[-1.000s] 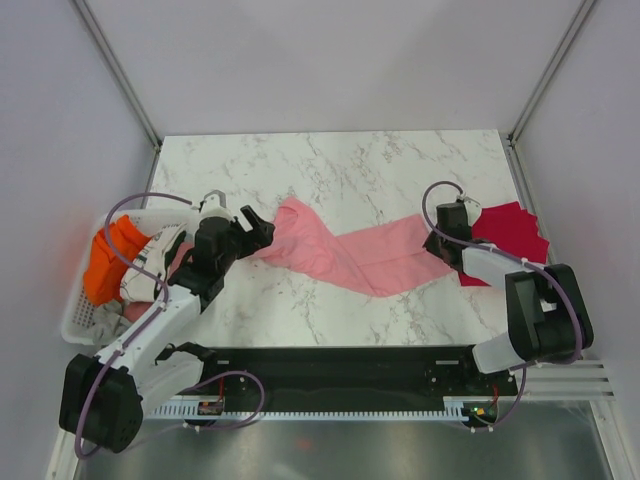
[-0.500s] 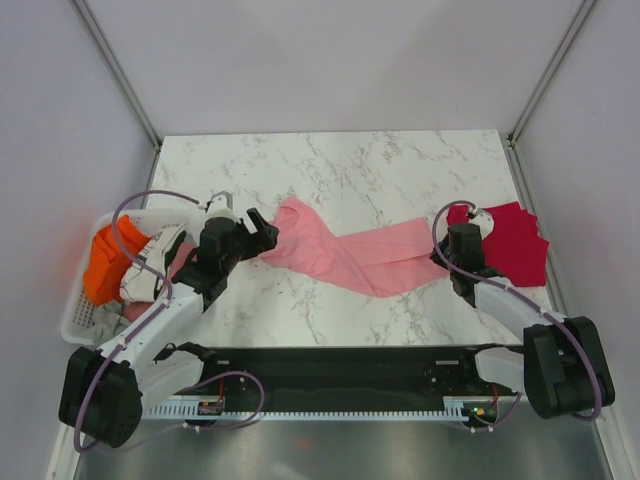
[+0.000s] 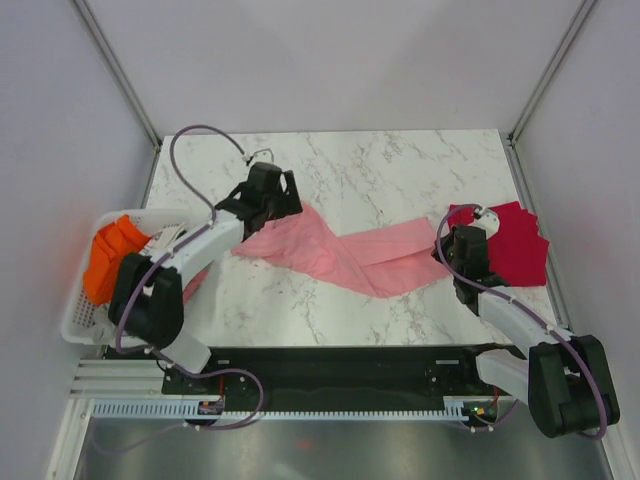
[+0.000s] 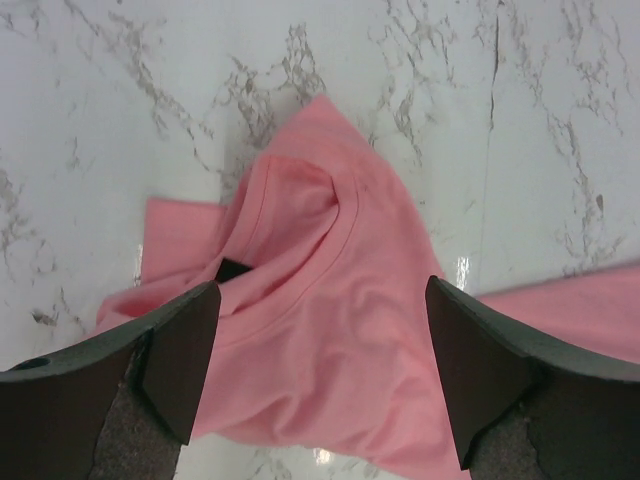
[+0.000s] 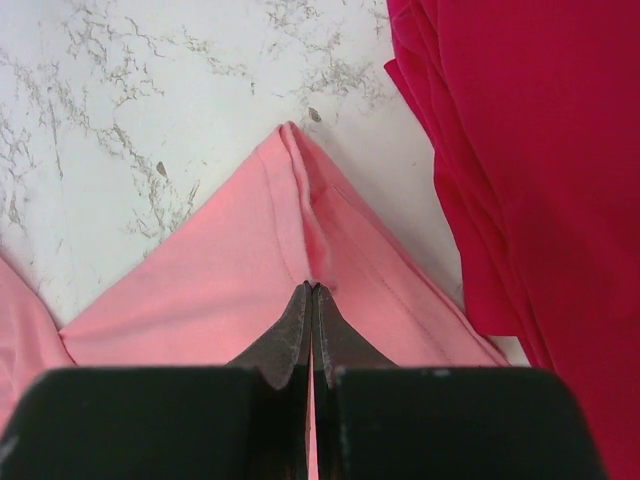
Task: Fold and stack the t-shirts
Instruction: Flatten the tshirt out, then fold the tshirt
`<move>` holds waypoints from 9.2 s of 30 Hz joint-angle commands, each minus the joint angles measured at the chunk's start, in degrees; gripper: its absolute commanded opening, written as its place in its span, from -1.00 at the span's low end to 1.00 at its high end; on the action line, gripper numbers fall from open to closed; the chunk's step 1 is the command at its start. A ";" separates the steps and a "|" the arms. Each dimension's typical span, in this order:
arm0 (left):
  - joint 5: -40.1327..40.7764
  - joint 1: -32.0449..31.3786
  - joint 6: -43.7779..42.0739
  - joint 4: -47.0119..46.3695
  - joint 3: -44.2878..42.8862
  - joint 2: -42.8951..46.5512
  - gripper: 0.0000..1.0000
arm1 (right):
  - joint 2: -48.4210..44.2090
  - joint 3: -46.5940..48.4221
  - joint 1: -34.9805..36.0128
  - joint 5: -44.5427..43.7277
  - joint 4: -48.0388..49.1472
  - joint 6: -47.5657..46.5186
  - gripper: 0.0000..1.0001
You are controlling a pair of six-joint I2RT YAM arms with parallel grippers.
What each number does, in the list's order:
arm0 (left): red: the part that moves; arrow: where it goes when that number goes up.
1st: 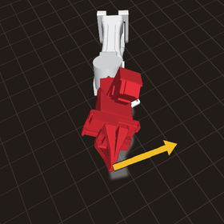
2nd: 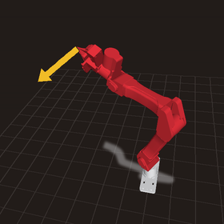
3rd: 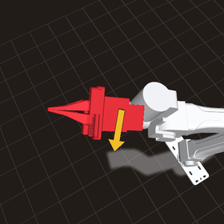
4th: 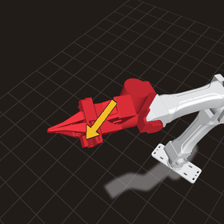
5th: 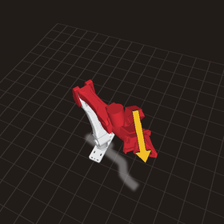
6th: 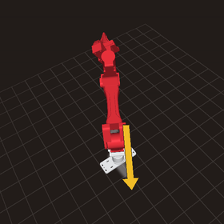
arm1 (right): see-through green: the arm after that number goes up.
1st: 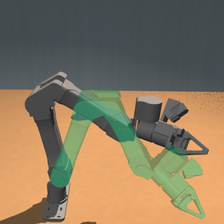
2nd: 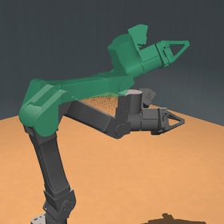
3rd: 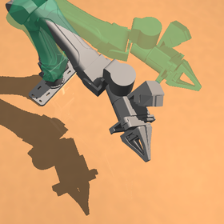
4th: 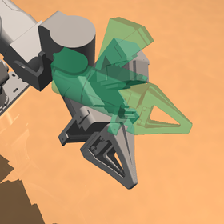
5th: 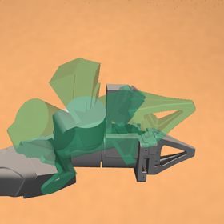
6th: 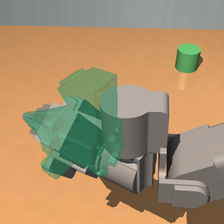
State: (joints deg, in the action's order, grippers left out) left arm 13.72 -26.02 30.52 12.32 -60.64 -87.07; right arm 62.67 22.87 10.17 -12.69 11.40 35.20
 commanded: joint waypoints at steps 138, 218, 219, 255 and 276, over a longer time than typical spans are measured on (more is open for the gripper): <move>-21.80 14.24 0.49 19.33 -56.00 -32.13 -0.96 | 9.92 35.64 -7.19 12.51 -18.59 3.91 -1.00; -28.39 20.31 5.51 -20.40 0.59 16.03 -0.96 | 24.17 38.14 -9.82 25.26 -9.29 10.15 -1.00; -28.04 19.96 5.69 -20.49 3.05 19.18 -0.96 | 22.94 34.29 -9.82 24.82 -8.94 10.06 -1.00; -30.95 18.73 3.93 10.71 26.81 42.60 -0.96 | -18.92 3.76 -9.82 12.07 -29.69 1.10 -1.00; -16.54 18.73 2.61 4.92 10.55 20.01 -0.96 | 14.13 22.21 -9.91 10.49 -18.61 3.30 -1.00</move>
State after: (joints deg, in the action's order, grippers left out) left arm -6.24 -7.27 34.65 20.67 -47.00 -66.28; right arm 74.30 41.50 0.51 -0.40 -10.02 37.95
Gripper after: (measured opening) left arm 0.025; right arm 0.007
